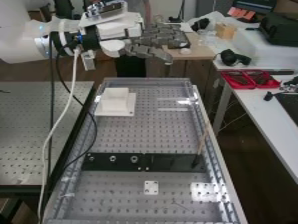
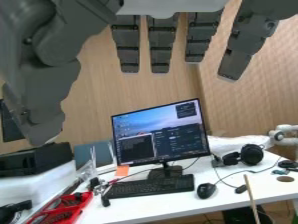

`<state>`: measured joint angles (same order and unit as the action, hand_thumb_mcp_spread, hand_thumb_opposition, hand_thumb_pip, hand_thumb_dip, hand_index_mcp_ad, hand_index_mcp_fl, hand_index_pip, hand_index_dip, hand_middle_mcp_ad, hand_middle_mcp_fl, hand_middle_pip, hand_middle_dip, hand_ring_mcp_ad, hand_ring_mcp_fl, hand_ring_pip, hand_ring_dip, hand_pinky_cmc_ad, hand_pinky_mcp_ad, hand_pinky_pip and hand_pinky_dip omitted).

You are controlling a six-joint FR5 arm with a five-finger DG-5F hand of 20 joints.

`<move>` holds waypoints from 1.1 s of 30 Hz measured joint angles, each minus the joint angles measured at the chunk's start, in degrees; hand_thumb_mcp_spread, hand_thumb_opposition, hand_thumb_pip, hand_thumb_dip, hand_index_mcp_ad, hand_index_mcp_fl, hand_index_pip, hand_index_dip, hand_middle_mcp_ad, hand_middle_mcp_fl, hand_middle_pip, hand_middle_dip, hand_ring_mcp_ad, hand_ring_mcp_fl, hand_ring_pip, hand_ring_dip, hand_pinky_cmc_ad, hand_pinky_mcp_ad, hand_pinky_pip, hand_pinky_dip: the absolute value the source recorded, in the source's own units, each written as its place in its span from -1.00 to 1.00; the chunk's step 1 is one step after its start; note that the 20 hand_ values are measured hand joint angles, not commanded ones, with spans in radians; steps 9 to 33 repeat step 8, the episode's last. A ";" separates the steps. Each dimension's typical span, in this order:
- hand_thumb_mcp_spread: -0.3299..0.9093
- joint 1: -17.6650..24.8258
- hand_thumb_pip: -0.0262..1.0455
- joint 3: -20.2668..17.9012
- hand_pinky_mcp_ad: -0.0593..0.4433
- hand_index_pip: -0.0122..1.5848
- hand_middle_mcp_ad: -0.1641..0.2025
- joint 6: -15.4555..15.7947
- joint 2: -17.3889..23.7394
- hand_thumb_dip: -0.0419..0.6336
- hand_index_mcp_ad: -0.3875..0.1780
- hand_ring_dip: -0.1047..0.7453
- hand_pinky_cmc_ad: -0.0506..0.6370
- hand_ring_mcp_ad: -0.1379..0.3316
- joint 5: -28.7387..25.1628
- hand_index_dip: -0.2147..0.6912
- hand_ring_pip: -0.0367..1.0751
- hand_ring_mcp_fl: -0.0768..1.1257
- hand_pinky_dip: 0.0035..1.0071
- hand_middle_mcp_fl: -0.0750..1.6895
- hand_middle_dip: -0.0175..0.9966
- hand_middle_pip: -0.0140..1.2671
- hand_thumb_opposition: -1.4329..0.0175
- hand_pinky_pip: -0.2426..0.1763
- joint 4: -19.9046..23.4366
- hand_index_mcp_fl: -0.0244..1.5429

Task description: Grab the paper clip and place it in the clear container

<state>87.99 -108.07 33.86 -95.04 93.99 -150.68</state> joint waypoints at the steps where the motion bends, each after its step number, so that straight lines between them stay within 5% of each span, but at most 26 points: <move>1: -0.03 0.00 -0.02 0.00 0.42 -0.87 0.21 -0.01 0.01 -0.43 0.15 -0.47 0.20 0.22 0.01 -0.25 -0.78 -0.88 -0.10 -0.80 -0.56 -0.77 0.01 -0.19 0.01 -0.72; 33: -0.03 0.07 -0.02 0.16 0.40 -0.87 0.23 -0.13 0.10 -0.43 0.16 -0.47 0.20 0.22 0.05 -0.25 -0.78 -0.88 -0.10 -0.79 -0.56 -0.77 0.01 -0.19 -0.28 -0.71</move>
